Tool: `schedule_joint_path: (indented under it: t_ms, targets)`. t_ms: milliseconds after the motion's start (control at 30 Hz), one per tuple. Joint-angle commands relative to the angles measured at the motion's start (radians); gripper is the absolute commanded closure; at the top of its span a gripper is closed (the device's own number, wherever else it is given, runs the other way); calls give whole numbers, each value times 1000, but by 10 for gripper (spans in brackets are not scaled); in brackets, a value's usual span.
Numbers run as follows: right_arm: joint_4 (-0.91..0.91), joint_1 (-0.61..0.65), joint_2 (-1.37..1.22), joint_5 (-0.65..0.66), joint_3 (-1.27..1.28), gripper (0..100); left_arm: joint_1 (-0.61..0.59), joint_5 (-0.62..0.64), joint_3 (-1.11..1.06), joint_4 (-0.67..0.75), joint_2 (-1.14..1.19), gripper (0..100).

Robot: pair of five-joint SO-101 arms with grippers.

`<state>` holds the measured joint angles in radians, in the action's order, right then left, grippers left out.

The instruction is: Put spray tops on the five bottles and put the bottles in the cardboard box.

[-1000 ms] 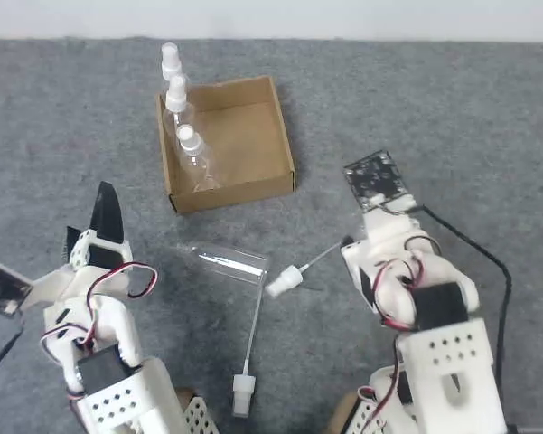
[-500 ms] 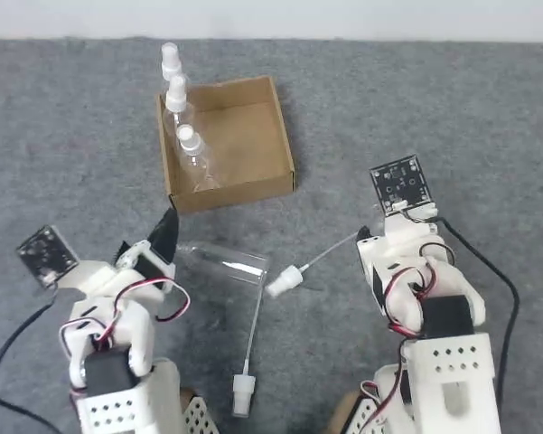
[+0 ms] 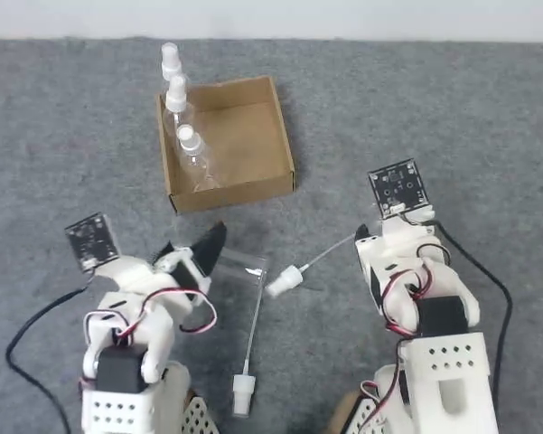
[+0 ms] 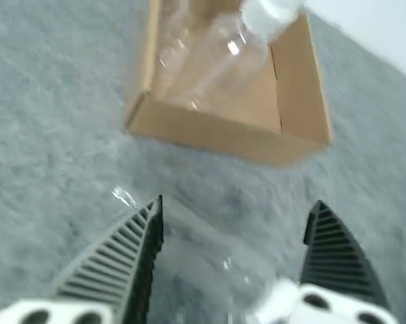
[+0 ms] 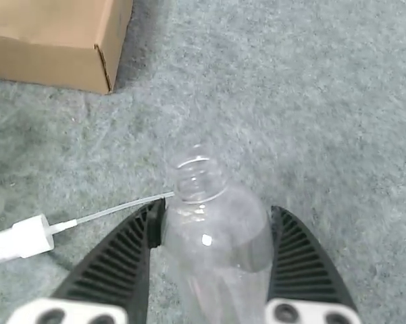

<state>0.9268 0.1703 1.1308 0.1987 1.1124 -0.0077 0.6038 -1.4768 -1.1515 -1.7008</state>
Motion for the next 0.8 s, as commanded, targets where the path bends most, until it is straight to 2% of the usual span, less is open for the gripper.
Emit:
schedule_joint_path:
  t_ms: [0, 100, 400, 600, 767]
  targets:
    - [-24, -10, 18, -11, -15, 876, 66, -8, 30, -40, -6, 684]
    - [-24, -10, 18, -11, -14, 876, 107, -57, 31, -80, -6, 684]
    - [-24, -10, 16, -11, -12, 876, 195, -64, 30, -127, -5, 685]
    - [-24, -8, 16, -11, -12, 876, 206, -100, 30, -135, -5, 771]
    - [-24, -8, 16, -11, -12, 876, 207, -100, 30, -135, -3, 779]
